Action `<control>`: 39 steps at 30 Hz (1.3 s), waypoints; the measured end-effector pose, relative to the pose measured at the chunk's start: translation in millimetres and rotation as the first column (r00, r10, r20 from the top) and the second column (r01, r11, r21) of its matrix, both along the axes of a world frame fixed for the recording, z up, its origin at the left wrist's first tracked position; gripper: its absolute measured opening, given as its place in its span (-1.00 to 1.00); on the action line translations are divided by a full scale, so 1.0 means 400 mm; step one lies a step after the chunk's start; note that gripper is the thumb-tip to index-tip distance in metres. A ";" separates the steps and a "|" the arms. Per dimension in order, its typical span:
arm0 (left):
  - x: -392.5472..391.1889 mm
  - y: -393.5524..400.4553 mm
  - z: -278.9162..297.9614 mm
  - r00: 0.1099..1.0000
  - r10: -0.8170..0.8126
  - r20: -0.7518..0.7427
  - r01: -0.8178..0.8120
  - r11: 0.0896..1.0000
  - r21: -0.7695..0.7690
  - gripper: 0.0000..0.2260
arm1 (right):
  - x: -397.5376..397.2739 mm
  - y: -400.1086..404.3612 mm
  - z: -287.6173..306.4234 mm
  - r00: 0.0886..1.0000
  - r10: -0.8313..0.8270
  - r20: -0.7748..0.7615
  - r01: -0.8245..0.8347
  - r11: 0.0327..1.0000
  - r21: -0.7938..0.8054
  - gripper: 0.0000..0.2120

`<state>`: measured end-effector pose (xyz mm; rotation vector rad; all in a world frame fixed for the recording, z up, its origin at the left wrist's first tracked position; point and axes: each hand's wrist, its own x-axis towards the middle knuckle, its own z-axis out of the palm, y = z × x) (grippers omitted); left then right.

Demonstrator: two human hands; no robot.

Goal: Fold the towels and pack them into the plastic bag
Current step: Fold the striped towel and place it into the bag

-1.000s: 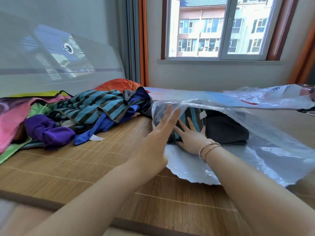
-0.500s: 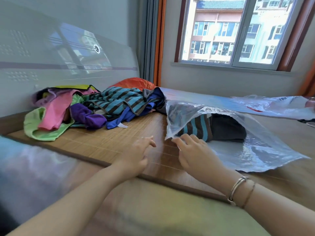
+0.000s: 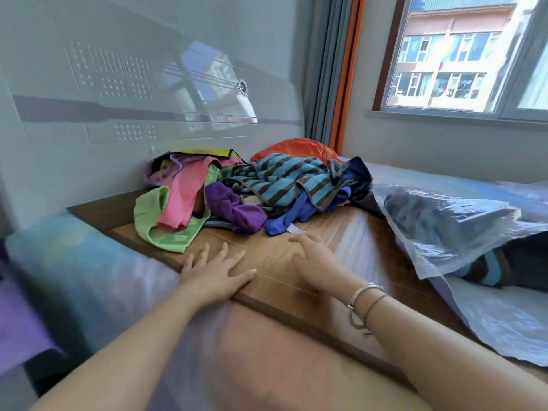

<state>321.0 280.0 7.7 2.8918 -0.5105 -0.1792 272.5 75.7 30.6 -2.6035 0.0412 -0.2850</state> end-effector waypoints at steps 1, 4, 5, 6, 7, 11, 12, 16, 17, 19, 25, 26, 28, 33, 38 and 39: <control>0.023 -0.005 0.005 1.000 -0.006 -0.009 0.006 1.000 0.028 -0.37 | 0.056 -0.008 -0.002 0.999 -0.036 0.011 0.036 0.999 0.006 -0.57; 0.084 -0.025 0.006 1.000 -0.005 -0.006 0.005 0.998 0.068 -0.32 | 0.213 -0.046 0.000 0.989 -0.144 0.043 0.142 0.989 0.048 -0.57; 0.103 -0.032 0.000 1.000 0.004 0.013 -0.005 0.998 0.067 -0.31 | 0.257 -0.064 0.002 0.983 -0.171 0.061 0.169 0.984 0.049 -0.57; 0.121 -0.038 -0.008 0.999 0.011 0.039 -0.014 0.998 0.063 -0.31 | 0.297 -0.084 0.004 0.977 -0.195 0.080 0.193 0.981 0.034 -0.56; 0.134 -0.043 -0.016 0.998 0.016 0.068 -0.020 0.998 0.059 -0.32 | 0.330 -0.102 0.007 0.972 -0.218 0.092 0.218 0.976 0.008 -0.56; 0.161 -0.047 -0.042 0.986 0.014 0.163 -0.021 0.999 0.040 -0.36 | 0.427 -0.152 0.025 0.955 -0.287 0.073 0.295 0.944 -0.151 -0.60; 0.161 -0.046 -0.045 0.985 0.012 0.173 -0.019 0.999 0.040 -0.36 | 0.447 -0.158 0.027 0.957 -0.284 0.058 0.290 0.942 -0.171 -0.60; 0.154 -0.047 -0.046 0.980 0.019 0.197 -0.023 1.000 0.020 -0.38 | 0.494 -0.159 0.048 0.962 -0.257 0.087 0.268 0.953 -0.140 -0.59; 0.152 -0.049 -0.045 0.979 0.018 0.202 -0.022 1.000 0.013 -0.38 | 0.485 -0.156 0.054 0.959 -0.261 0.108 0.272 0.956 -0.105 -0.65; 0.147 -0.048 -0.045 0.975 0.026 0.221 -0.022 1.000 -0.019 -0.42 | 0.445 -0.147 0.058 0.948 -0.278 0.156 0.285 0.958 -0.022 -0.78; 0.122 -0.038 -0.047 0.870 0.119 0.478 0.051 0.943 -0.329 -0.66 | 0.143 -0.132 0.009 0.957 -0.274 0.095 0.248 0.943 0.222 -0.69; 0.105 -0.038 -0.045 0.844 0.162 0.512 0.063 0.917 -0.395 -0.72 | 0.079 -0.126 0.007 0.962 -0.262 0.079 0.234 0.937 0.259 -0.68; 0.048 -0.049 -0.035 0.818 0.274 0.505 0.061 0.833 -0.551 -0.77 | -0.039 -0.109 0.019 0.973 -0.222 0.066 0.190 0.926 0.326 -0.67; -0.190 -0.147 -0.034 0.920 0.196 0.340 0.174 0.573 -0.801 -0.52 | -0.279 -0.054 0.068 0.989 -0.092 0.116 0.018 0.855 0.518 -0.68; -0.387 -0.216 -0.020 0.974 0.086 0.211 0.165 0.371 -0.914 -0.41 | -0.444 -0.005 0.056 0.992 0.019 0.127 -0.102 0.723 0.683 -0.70; -0.414 -0.220 -0.013 0.993 0.056 0.107 0.085 0.298 -0.951 -0.45 | -0.472 0.000 0.046 0.991 0.047 0.127 -0.123 0.695 0.708 -0.72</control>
